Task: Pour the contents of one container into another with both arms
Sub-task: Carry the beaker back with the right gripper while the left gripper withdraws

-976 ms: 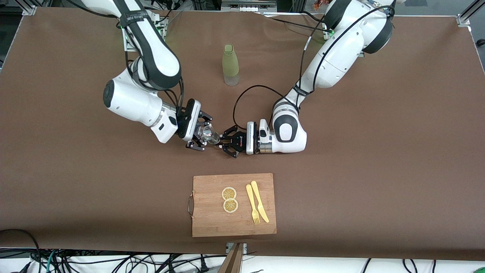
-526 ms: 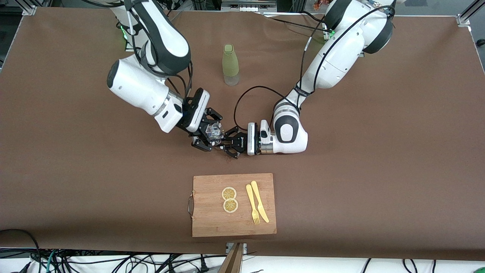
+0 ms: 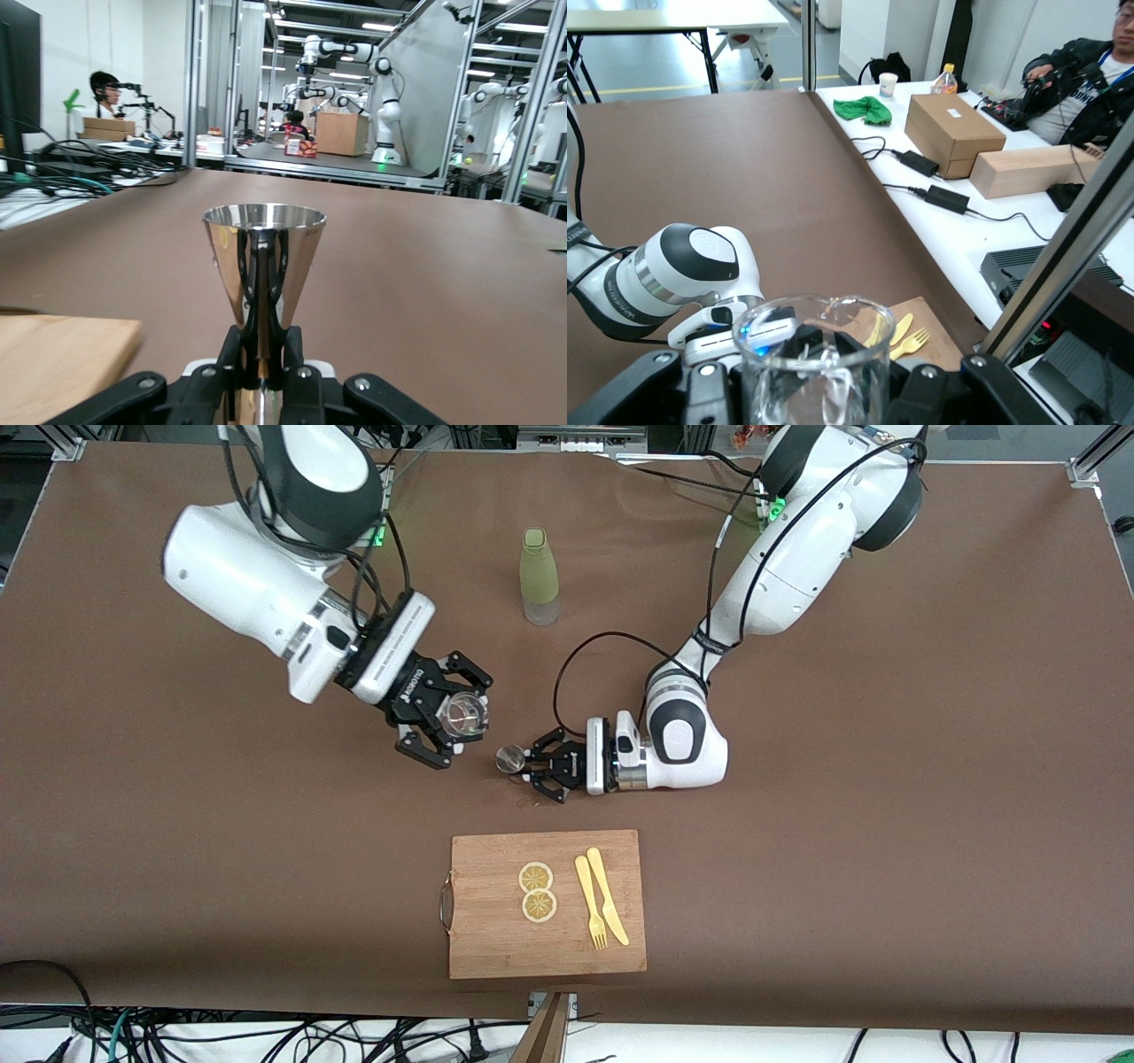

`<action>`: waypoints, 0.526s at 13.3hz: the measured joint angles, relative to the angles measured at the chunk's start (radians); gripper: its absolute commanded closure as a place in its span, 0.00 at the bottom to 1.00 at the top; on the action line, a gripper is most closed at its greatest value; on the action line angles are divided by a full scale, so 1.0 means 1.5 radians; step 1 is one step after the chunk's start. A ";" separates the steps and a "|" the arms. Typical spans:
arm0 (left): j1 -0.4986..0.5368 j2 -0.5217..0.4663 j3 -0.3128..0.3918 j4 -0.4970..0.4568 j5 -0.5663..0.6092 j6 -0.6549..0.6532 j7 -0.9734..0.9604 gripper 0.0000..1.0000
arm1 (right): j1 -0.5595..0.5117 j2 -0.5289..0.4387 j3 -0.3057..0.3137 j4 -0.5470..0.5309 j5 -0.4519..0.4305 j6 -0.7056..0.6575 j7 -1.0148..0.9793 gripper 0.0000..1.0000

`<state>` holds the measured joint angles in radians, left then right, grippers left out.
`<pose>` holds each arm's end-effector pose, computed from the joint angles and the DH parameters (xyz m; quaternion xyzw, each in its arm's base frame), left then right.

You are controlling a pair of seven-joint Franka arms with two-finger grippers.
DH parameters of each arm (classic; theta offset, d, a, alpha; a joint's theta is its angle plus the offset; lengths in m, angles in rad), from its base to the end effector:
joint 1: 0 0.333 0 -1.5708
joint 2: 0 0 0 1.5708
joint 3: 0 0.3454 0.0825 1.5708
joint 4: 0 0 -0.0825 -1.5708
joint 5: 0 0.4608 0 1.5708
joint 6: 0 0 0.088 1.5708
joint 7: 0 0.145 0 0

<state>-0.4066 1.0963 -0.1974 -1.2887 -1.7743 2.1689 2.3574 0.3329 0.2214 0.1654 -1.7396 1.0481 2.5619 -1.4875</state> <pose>0.6815 -0.5050 0.0596 0.5699 -0.4977 0.4514 0.4730 0.6773 0.3644 0.4880 -0.7191 -0.5087 -0.4123 0.2327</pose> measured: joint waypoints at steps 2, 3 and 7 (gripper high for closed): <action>0.030 -0.004 0.003 0.001 0.026 -0.021 0.006 1.00 | -0.037 -0.010 0.004 0.008 0.017 -0.054 0.000 0.95; 0.049 -0.004 0.003 0.001 0.044 -0.042 0.009 1.00 | -0.064 -0.012 0.004 0.018 0.021 -0.102 -0.001 0.95; 0.122 -0.004 0.027 -0.019 0.106 -0.154 0.017 1.00 | -0.174 -0.006 -0.005 0.040 0.088 -0.307 -0.107 0.95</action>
<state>-0.2237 1.0898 -0.1570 -1.3175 -1.6156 1.9384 2.3823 0.0725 0.2118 0.1574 -1.6799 1.1803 2.1009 -1.6477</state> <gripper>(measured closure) 0.793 0.877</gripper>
